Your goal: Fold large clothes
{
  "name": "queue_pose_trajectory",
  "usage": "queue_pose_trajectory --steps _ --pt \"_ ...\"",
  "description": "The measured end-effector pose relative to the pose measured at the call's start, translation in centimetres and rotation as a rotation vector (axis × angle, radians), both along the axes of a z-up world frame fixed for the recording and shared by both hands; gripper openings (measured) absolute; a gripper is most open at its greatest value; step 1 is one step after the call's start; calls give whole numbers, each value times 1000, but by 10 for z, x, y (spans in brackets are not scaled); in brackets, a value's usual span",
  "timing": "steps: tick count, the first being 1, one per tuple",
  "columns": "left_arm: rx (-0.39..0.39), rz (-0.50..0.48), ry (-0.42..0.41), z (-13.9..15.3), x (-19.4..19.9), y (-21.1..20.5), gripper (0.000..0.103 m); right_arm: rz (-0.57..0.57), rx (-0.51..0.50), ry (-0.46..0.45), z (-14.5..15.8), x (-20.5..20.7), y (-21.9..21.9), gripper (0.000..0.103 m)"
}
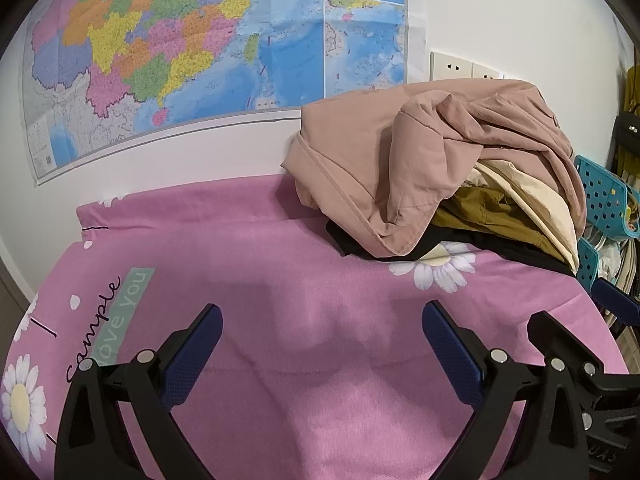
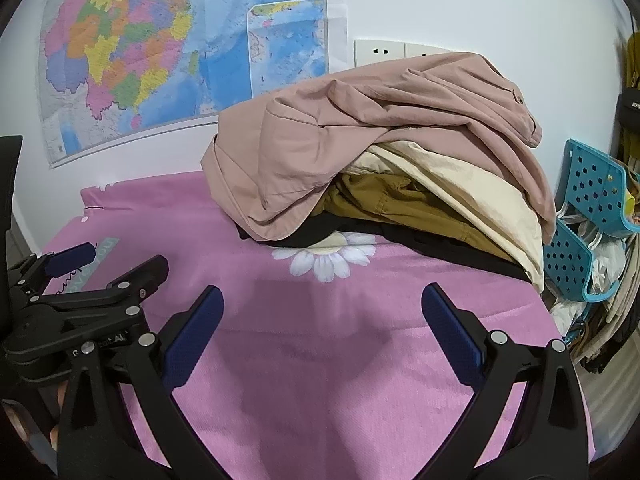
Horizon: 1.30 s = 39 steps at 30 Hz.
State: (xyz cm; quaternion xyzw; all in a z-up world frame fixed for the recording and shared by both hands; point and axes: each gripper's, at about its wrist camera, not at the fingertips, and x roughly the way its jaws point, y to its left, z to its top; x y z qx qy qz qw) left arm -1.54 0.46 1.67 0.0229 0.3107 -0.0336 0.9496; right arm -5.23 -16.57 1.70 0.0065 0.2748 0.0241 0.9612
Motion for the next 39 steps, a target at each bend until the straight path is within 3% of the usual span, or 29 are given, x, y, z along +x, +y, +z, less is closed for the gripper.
queue_pose_trajectory --steps 16,21,27,39 --pt "-19 -28 -9 2 18 3 96 42 -29 -17 6 17 1 98" --pt "-36 -48 35 -5 37 4 96 74 -42 -27 8 33 3 95" --pt "-23 -11 43 -9 60 17 96 112 -79 -24 12 77 9 85" --pt "7 63 49 -14 112 52 96 155 -99 -3 23 183 48 83"
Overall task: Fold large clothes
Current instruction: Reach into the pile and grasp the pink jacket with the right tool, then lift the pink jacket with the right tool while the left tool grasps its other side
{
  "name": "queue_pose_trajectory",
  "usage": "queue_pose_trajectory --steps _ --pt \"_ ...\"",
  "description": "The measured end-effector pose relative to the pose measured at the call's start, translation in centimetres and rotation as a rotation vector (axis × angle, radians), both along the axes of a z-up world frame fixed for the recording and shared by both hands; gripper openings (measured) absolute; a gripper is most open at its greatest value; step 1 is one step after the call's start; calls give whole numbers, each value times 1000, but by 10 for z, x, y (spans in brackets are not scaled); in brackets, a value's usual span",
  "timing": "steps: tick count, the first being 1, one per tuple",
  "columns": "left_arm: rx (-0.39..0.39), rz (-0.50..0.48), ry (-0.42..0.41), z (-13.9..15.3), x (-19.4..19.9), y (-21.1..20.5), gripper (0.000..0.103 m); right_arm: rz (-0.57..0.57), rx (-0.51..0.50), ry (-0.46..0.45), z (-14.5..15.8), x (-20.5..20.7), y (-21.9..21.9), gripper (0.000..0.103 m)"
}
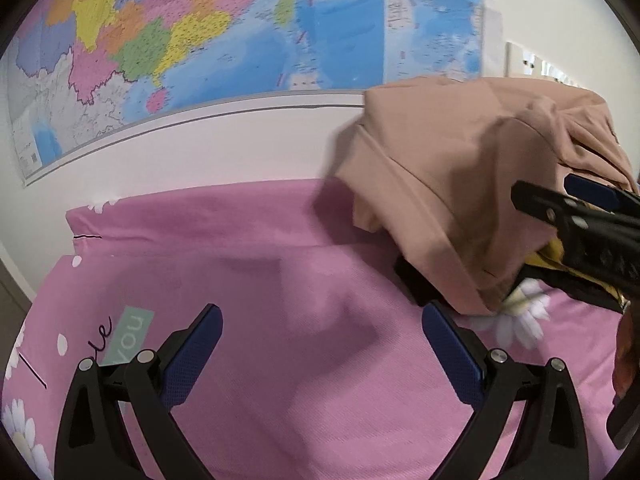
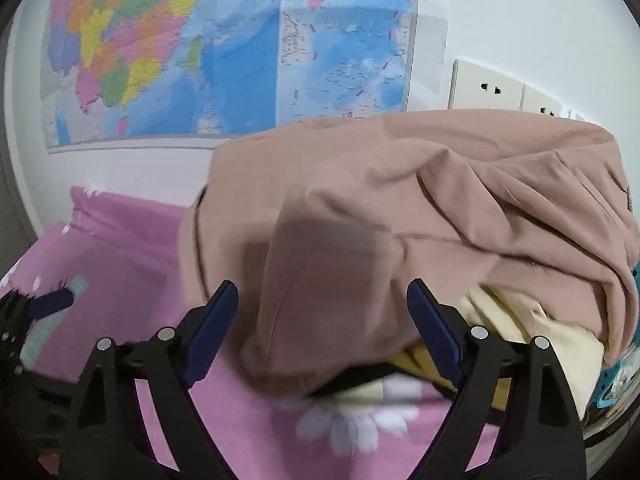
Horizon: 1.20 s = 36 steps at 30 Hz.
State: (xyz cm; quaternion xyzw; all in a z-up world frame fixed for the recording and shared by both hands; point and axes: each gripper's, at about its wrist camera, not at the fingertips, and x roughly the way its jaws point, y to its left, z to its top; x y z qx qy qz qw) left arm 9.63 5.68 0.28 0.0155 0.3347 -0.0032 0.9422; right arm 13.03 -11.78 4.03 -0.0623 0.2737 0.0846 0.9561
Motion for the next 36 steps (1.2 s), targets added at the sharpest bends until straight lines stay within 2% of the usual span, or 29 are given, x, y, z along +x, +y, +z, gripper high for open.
queue_pose_trajectory --steps 1,2,3,4,5,6,10,13,16,20,22,25,29,32,36 --pt "3 5 -2 0 2 3 96 1 -3 12 -1 6 1 76" --pt "7 9 -3 0 6 6 96 -2 -4 33 -1 13 0 49" --pt "8 13 -3 0 9 9 96 7 17 65 -1 18 -3 33" --pt "9 14 -2 0 11 11 96 7 30 78 0 20 -6 29" --pt "12 16 -2 0 13 14 96 14 50 77 5 19 -11 17" --pt "14 19 -8 0 16 18 96 30 78 57 16 12 -17 12" --pt "12 20 -32 6 25 31 97 98 206 -43 75 -22 -45 11" --pt "15 9 -84 16 27 36 97 133 206 -165 134 -57 -59 11" --pt "7 -24 -178 30 25 38 97 151 215 -252 191 -85 -72 11" --pt "-10 -135 -281 49 23 26 97 170 195 -351 248 -117 -83 10" --pt "5 -206 -348 59 18 13 97 180 224 -389 271 -130 -91 10" --pt "37 -348 -437 69 6 -14 97 196 249 -448 296 -149 -99 10" --pt "49 -510 -557 78 -12 -48 97 219 294 -475 308 -170 -117 10" --pt "42 -595 -609 80 -17 -70 97 214 329 -443 306 -173 -129 10" --pt "31 -708 -631 78 -18 -96 97 168 334 -366 291 -160 -142 10"
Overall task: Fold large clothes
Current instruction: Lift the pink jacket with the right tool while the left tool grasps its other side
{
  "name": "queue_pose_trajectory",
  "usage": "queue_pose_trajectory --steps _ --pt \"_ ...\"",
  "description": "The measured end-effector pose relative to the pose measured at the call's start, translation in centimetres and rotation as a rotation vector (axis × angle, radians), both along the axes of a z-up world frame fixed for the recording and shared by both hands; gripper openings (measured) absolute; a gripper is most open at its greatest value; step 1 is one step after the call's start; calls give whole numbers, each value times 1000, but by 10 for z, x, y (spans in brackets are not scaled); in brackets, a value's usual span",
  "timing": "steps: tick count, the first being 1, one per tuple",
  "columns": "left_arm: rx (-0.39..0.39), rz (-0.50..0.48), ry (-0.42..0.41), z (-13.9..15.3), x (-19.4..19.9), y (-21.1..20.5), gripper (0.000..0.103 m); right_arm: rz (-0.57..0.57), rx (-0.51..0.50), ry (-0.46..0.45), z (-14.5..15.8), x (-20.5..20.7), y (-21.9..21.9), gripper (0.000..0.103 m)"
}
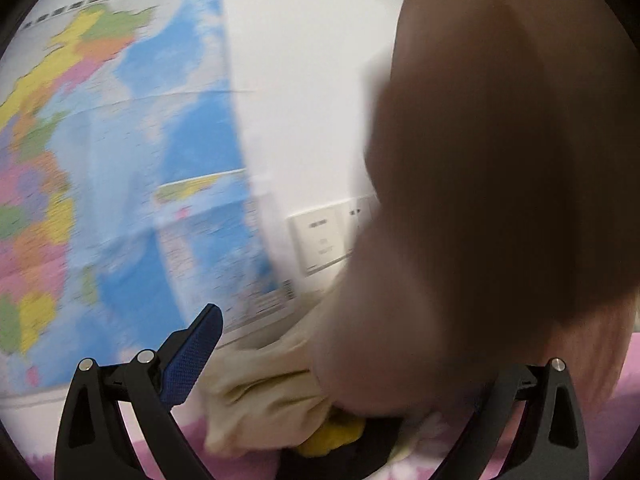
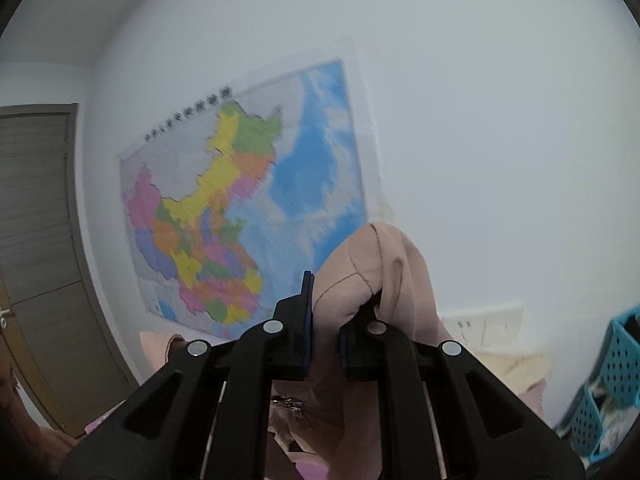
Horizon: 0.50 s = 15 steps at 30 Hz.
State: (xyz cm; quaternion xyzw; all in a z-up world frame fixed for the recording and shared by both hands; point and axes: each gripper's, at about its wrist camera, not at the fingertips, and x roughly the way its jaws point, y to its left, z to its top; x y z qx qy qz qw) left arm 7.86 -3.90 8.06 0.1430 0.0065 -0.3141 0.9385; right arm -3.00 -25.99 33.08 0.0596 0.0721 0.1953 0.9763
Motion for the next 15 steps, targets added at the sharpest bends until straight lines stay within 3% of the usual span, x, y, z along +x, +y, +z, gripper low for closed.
queue_pose_trajectory --steps 2,4,5,9,11,15 --pt "16 -49 -15 -4 0 -14 93 5 20 28 -9 4 -9 10" --pt "20 -104 14 -5 0 -23 58 0 18 32 -15 3 -12 10" --pt "27 -120 41 -5 0 -27 29 -5 19 35 -17 1 -14 10" --pt "-55 -127 88 12 -5 -15 15 -14 29 14 -7 -25 -21 10" --pt "-138 -144 117 39 -11 7 15 -21 24 -17 5 -43 -22 10" --pt "-235 -116 71 100 -41 50 15 -16 16 -96 37 -97 -22 10"
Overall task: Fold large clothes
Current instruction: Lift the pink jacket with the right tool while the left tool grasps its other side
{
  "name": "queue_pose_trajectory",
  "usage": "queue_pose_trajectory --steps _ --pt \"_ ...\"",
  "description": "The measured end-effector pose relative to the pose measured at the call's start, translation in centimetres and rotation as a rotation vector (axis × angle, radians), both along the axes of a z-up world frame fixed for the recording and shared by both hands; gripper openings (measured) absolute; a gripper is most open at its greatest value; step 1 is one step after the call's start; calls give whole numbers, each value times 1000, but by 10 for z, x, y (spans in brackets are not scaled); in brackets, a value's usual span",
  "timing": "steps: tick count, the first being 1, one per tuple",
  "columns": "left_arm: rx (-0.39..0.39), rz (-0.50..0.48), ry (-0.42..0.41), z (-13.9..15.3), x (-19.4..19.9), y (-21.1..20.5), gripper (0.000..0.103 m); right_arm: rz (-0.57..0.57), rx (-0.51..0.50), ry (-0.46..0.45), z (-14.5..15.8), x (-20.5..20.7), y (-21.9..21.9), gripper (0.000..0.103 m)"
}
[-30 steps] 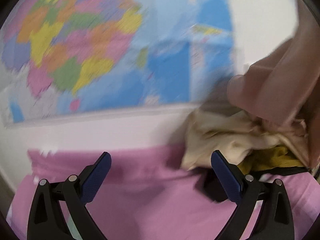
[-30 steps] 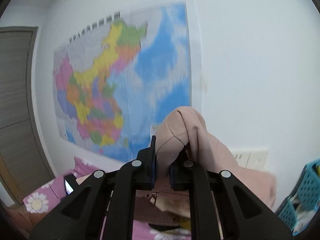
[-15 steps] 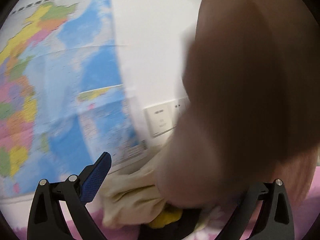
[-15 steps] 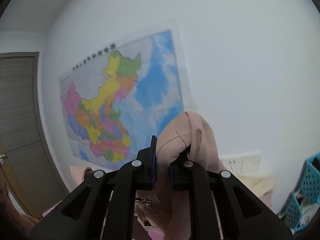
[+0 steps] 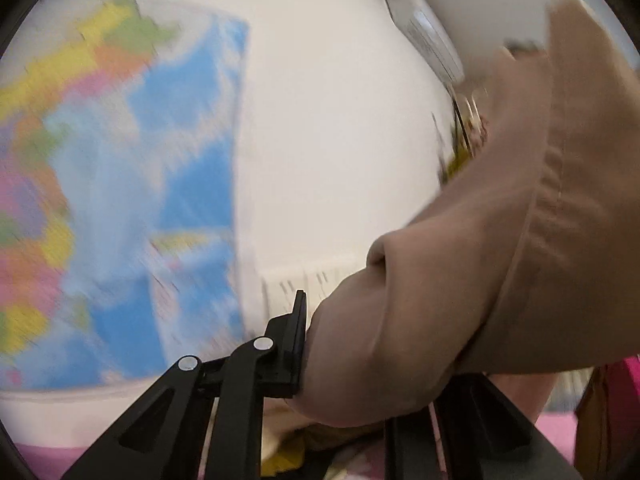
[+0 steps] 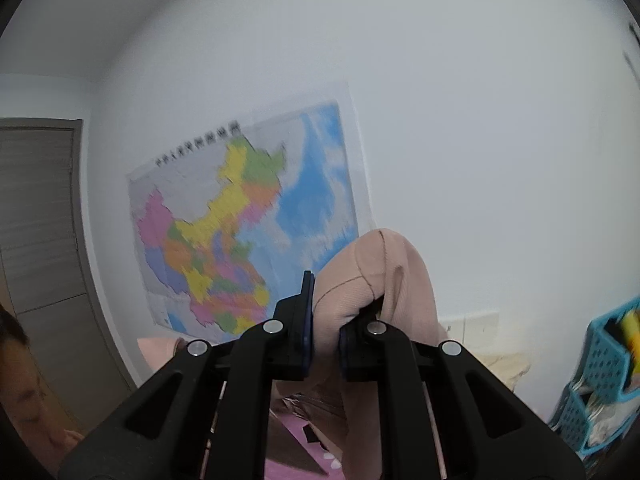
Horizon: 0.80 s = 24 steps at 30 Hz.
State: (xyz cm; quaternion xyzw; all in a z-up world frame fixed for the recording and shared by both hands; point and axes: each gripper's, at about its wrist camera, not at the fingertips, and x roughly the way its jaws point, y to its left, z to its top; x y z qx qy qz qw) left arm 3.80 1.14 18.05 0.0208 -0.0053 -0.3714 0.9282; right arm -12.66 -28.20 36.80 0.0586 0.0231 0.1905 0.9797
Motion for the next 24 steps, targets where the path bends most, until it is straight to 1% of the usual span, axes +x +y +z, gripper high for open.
queue_pose_trajectory --steps 3,4,6,7,9,10,12,14,15,16,18,19,20,21,23,24 --pt "-54 66 -35 47 -31 30 15 -25 -33 -43 18 -39 9 10" --pt "-74 94 -40 66 -44 46 16 -28 -35 -43 20 -50 11 10" --pt "-90 140 -55 87 -66 71 19 -14 -34 -38 19 -69 14 11" --pt "-80 180 -67 102 -85 82 19 3 -29 -33 16 -76 16 11" --pt "-58 232 -94 113 -125 99 19 46 -9 -18 7 -86 20 11" --pt "-33 274 -115 112 -151 111 19 77 9 -5 1 -90 21 11" --pt "3 326 -140 119 -177 121 19 149 34 15 -9 -98 26 11" --pt "48 382 -140 125 -201 134 19 205 57 36 -17 -101 32 11" --pt "58 403 -133 123 -215 142 19 242 59 46 -22 -103 38 11" --pt "72 435 -110 123 -229 151 19 271 47 55 -29 -102 46 11" --pt "97 490 -73 126 -226 153 19 320 51 105 -42 -84 58 11" --pt "128 533 -45 119 -223 155 19 333 53 143 -50 -68 65 11" --pt "148 561 -22 112 -211 158 20 350 66 185 -59 -50 71 11" --pt "175 603 37 101 -192 161 20 368 84 245 -72 -24 78 11" --pt "198 634 158 82 -151 172 20 382 100 355 -100 28 92 11" --pt "208 662 229 68 -125 179 20 389 120 425 -120 60 100 12"
